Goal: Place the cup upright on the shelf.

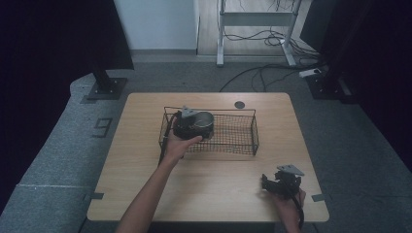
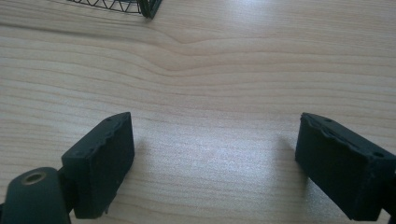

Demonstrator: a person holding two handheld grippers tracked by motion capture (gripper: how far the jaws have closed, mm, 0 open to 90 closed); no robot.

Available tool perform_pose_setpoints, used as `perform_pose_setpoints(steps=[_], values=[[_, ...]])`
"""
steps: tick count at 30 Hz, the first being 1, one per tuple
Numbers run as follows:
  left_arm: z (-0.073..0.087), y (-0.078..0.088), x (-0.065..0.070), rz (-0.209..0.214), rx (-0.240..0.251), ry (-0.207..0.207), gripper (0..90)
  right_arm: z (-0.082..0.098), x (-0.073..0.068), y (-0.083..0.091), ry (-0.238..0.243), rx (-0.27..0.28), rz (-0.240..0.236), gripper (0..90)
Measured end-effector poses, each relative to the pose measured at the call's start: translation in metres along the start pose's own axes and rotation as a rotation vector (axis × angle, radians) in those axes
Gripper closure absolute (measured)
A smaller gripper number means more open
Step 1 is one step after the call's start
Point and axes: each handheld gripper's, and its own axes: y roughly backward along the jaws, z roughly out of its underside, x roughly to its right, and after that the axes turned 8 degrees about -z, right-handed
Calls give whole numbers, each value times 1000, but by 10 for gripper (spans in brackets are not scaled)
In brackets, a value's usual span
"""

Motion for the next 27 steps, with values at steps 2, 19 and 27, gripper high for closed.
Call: perform_pose_setpoints(steps=[2,19,27], values=[[0,-2,-2,-5,-1,4,193,0,0,0,0,0,0,115],[7,-32,1,-29,-34,13,192,0,0,0,0,0,0,115],[11,-42,0,-47,-42,31,192,0,0,0,0,0,0,115]])
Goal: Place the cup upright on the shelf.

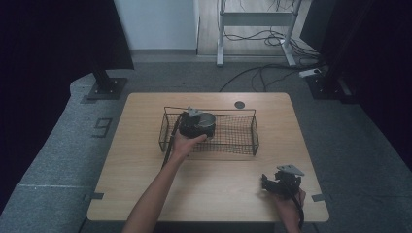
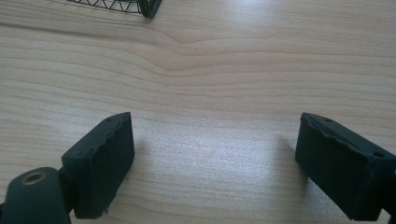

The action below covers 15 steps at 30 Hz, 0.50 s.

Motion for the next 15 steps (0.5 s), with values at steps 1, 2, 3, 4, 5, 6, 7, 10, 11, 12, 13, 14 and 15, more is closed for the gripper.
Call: perform_pose_setpoints(steps=[1,2,3,4,5,6,7,10,11,12,13,14,15], values=[[1,-1,0,1,-2,0,192,0,0,0,0,0,0,115],[1,-2,1,2,-2,1,193,0,0,0,0,0,0,115],[2,-4,1,2,-5,3,192,0,0,0,0,0,0,115],[3,-5,1,2,-9,3,192,0,0,0,0,0,0,115],[4,-7,2,2,-14,3,192,0,0,0,0,0,0,114],[5,-8,2,2,-19,2,193,0,0,0,0,0,0,115],[7,-10,2,1,-23,3,192,0,0,0,0,0,0,115],[9,-14,1,1,-41,14,192,0,0,0,0,0,0,114],[9,-15,0,3,-43,21,192,0,0,0,0,0,0,115],[9,-15,0,3,-43,22,193,0,0,0,0,0,0,114],[10,-16,0,-2,-44,21,192,0,0,0,0,0,0,115],[11,-17,0,-8,-47,18,192,0,0,0,0,0,0,115],[11,-17,0,-9,-49,16,192,0,0,0,0,0,0,114]])
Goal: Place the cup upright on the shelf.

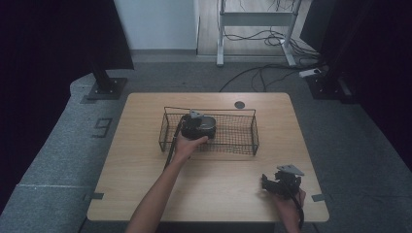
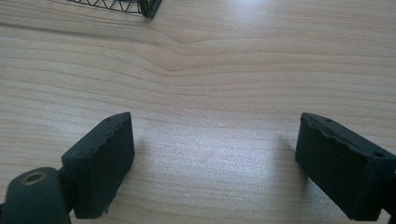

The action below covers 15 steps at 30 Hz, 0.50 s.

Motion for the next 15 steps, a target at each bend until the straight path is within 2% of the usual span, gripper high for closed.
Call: perform_pose_setpoints(steps=[15], values=[[7,-12,5,-15,-64,-12,192,0,0,0,0,0,0,115]])
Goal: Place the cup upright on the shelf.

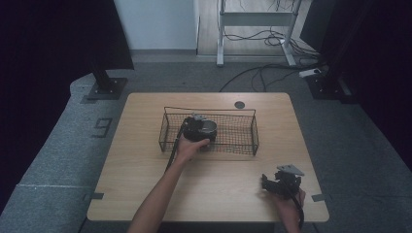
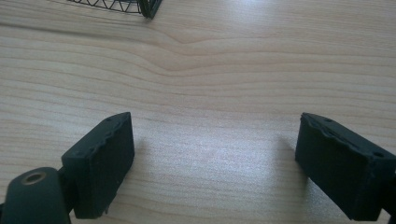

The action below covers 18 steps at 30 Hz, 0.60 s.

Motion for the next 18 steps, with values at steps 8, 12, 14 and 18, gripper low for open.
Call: perform_pose_setpoints(steps=[8,12,14,18], values=[[1,-4,2,-6,-27,0,191,0,0,0,0,0,0,115],[2,-6,3,-10,-34,0,190,0,0,0,0,0,0,115],[1,-7,4,-12,-36,-1,190,0,0,0,0,0,0,115],[1,-6,5,-15,-40,-10,188,0,0,0,0,0,0,115]])
